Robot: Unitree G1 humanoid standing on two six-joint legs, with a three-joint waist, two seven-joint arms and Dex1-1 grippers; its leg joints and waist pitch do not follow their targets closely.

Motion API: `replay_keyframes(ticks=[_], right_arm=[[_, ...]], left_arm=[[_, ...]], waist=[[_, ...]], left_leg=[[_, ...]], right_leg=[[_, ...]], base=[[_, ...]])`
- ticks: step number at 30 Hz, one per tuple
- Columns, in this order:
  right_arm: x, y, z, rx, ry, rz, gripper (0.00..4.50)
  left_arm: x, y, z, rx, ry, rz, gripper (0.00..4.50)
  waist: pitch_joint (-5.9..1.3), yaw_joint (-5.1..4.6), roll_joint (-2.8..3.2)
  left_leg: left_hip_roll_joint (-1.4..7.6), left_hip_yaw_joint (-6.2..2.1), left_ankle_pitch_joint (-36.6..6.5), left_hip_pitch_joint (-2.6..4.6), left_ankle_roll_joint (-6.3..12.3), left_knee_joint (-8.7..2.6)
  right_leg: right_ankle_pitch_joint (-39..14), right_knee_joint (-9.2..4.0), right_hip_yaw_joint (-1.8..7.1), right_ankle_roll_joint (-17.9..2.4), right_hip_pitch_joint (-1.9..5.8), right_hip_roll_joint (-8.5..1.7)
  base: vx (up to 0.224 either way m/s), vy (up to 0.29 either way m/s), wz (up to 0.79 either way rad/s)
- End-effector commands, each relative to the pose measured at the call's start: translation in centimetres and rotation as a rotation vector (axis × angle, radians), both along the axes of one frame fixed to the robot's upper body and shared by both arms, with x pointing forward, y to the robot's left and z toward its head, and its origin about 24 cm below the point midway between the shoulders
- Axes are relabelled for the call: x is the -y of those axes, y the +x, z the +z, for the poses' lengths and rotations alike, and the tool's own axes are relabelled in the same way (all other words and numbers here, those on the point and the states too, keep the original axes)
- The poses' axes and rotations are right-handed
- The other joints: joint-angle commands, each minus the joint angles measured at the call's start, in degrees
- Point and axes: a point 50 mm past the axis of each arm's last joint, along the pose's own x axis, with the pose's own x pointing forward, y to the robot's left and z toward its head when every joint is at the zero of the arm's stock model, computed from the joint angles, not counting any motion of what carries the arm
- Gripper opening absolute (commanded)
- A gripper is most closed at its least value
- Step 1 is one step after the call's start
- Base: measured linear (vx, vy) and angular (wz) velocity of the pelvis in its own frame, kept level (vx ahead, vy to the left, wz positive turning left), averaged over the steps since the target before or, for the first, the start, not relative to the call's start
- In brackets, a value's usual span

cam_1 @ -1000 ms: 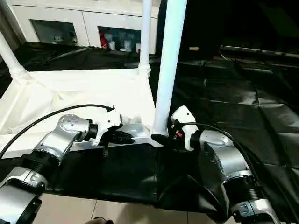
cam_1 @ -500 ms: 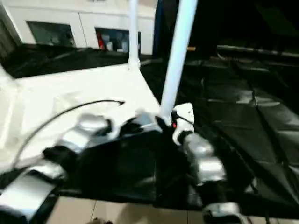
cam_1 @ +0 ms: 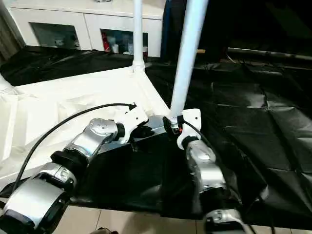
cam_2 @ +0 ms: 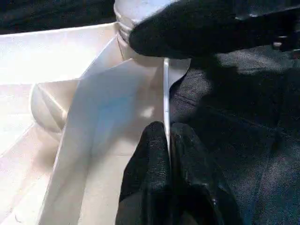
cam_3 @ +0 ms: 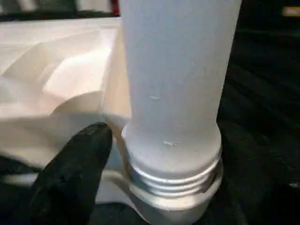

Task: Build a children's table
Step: Rotate leg to tighten

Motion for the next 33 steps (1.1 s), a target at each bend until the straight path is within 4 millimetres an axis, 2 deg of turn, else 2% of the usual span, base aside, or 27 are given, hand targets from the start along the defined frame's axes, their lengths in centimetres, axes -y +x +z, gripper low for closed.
replay_keyframes(ticks=[1, 2, 4, 6, 9, 13, 16, 17, 18, 21, 22, 28, 33], right_arm=[[0.2, -0.2, 1.0, -0.001, 0.037, 0.132, 3.92], [0.2, -0.2, 1.0, -0.001, 0.037, 0.132, 3.92], [1.1, -0.7, 1.4, -0.003, 0.005, 0.242, 3.92], [1.2, -0.8, 1.4, -0.004, -0.006, 0.259, 3.92], [2.4, -1.8, 1.8, -0.043, -0.076, 0.421, 3.92], [2.9, -2.1, 2.2, -0.069, -0.124, 0.515, 3.92], [2.9, -2.3, 2.3, -0.087, -0.149, 0.551, 3.92], [2.9, -2.4, 2.2, -0.097, -0.162, 0.573, 3.92], [2.9, -2.5, 2.2, -0.102, -0.171, 0.584, 3.92], [2.9, -2.6, 2.2, -0.106, -0.175, 0.6, 3.92], [2.8, -2.5, 2.2, -0.111, -0.159, 0.605, 3.76], [2.6, -2.6, 2.1, -0.119, -0.156, 0.619, 3.22], [2.6, -2.5, 2.1, -0.117, -0.15, 0.609, 2.86]], left_arm=[[-0.4, -0.3, 0.2, 0.013, -0.075, -0.025, 0.0], [-0.4, -0.3, 0.2, 0.013, -0.075, -0.025, 0.0], [-0.8, -0.5, 0.2, 0.014, -0.077, -0.06, 0.0], [-0.9, -0.6, 0.2, 0.009, -0.079, -0.065, 0.0], [-1.6, -1.5, 0.6, -0.027, -0.11, -0.193, 0.0], [-2.5, -2.7, 0.7, -0.091, -0.104, -0.323, 0.0], [-2.8, -3.1, 0.7, -0.118, -0.098, -0.35, 0.0], [-3.0, -3.1, 0.7, -0.112, -0.095, -0.347, 0.0], [-3.1, -3.0, 0.7, -0.109, -0.093, -0.338, 0.0], [-3.3, -3.0, 0.8, -0.102, -0.093, -0.327, 0.0], [-3.5, -3.2, 0.9, -0.104, -0.093, -0.329, 0.0], [-3.6, -3.2, 0.9, -0.107, -0.093, -0.323, 0.0], [-3.6, -3.3, 0.9, -0.106, -0.093, -0.317, 0.0]], waist=[[-3.57, -0.07, -0.79], [-3.58, 0.04, -0.83], [-3.56, 0.09, -0.89], [-3.56, 0.06, -0.82], [-3.44, 0.21, -0.91], [-3.43, 0.4, -0.65], [-3.4, 0.41, -0.49], [-3.4, 0.45, -0.83], [-3.39, 0.64, -0.53], [-3.35, 0.63, -0.73], [-3.42, 0.64, -0.96], [-3.56, 0.61, -0.91], [-3.52, 0.55, -0.87]], left_leg=[[3.5, -2.08, -10.17, 1.34, 3.69, -3.67], [3.59, -2.08, -10.07, 1.37, 4.0, -3.67], [3.66, -2.09, -9.49, 1.25, 4.73, -3.6], [3.71, -2.08, -9.43, 1.31, 4.66, -3.59], [3.9, -2.09, -10.13, 1.39, 4.46, -3.68], [4.01, -1.94, -10.11, 1.42, 4.28, -3.68], [4.15, -1.94, -11.04, 1.53, 3.42, -3.78], [4.16, -1.91, -11.05, 1.58, 3.36, -3.81], [4.18, -1.92, -11.42, 1.73, 3.04, -3.81], [4.1, -2.05, -12.04, 1.59, 2.37, -3.94], [4.03, -2.02, -11.46, 1.49, 2.52, -3.85], [3.93, -1.89, -8.64, 1.38, 3.88, -3.55], [3.91, -1.92, -9.25, 1.36, 3.71, -3.55]], right_leg=[[-4.35, -4.2, 2.4, -13.66, 2.17, -4.6], [-4.31, -4.21, 2.42, -13.71, 2.25, -4.71], [-4.29, -4.19, 2.35, -13.71, 2.25, -4.69], [-4.95, -4.2, 2.36, -13.88, 2.08, -4.72], [-6.45, -4.3, 2.33, -14.18, 2.12, -4.63], [-6.37, -4.08, 2.31, -14.66, 1.85, -4.5], [-7.6, -4.12, 2.33, -14.89, 1.61, -4.57], [-7.7, -4.15, 2.32, -14.78, 1.58, -4.53], [-8.17, -4.16, 2.35, -14.7, 1.43, -4.58], [-9.06, -4.22, 2.39, -14.19, 1.57, -4.74], [-8.77, -4.14, 2.42, -14.07, 1.65, -4.82], [-5.22, -3.81, 2.32, -14.54, 1.65, -4.6], [-6.44, -3.92, 2.32, -14.41, 1.7, -4.68]], base=[[0.0, 0.0, 0.0], [0.0, 0.0, 0.0], [0.0, 0.0, 0.0], [0.0, 0.0, 0.0], [0.0, 0.0, 0.0], [0.0, 0.0, 0.0], [0.0, 0.0, 0.0], [0.0, 0.0, 0.0], [0.0, 0.0, 0.0], [0.0, 0.0, 0.0], [0.0, 0.0, 0.0], [0.0, 0.0, 0.0], [0.0, 0.0, 0.0]])
